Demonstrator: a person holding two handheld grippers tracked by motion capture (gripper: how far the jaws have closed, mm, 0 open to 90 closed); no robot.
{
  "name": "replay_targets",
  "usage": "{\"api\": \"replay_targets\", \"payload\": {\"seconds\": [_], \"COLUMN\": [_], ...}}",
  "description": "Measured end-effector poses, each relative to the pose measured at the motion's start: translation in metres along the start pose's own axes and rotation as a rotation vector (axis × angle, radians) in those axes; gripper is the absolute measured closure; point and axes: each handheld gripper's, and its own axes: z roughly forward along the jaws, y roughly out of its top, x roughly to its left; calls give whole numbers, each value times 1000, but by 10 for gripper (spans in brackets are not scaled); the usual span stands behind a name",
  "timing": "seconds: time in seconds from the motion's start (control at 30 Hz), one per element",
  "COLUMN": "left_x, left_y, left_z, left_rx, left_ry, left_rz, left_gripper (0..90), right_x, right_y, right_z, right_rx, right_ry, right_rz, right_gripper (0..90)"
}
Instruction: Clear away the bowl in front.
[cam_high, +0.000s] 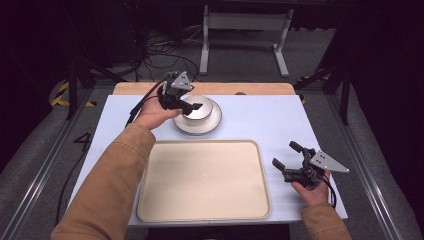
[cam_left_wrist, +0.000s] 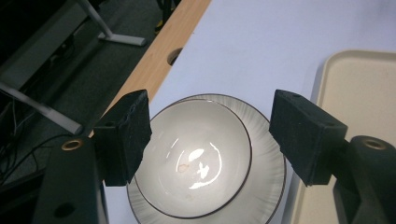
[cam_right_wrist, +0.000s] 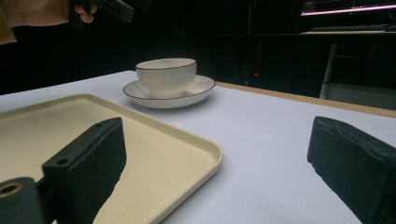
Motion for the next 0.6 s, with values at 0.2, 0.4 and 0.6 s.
{"api": "replay_targets", "payload": {"seconds": [0.2,0.4,0.6], "left_x": [-1,-3,-6], "left_y": [-4,-7,-10], "left_z": [12,25,39], "left_rx": [53,96,140], "left_ry": [-22,-42,-65], "left_rz": [-1,7,27], "left_gripper": [306,315,338], "right_x": [0,0,0], "right_y": [0,0,0], "right_z": [0,0,0], "right_rx": [2,3,3], "right_ry": [1,1,0], "right_rz": [0,-2,-2], "right_gripper": [49,48,48]}}
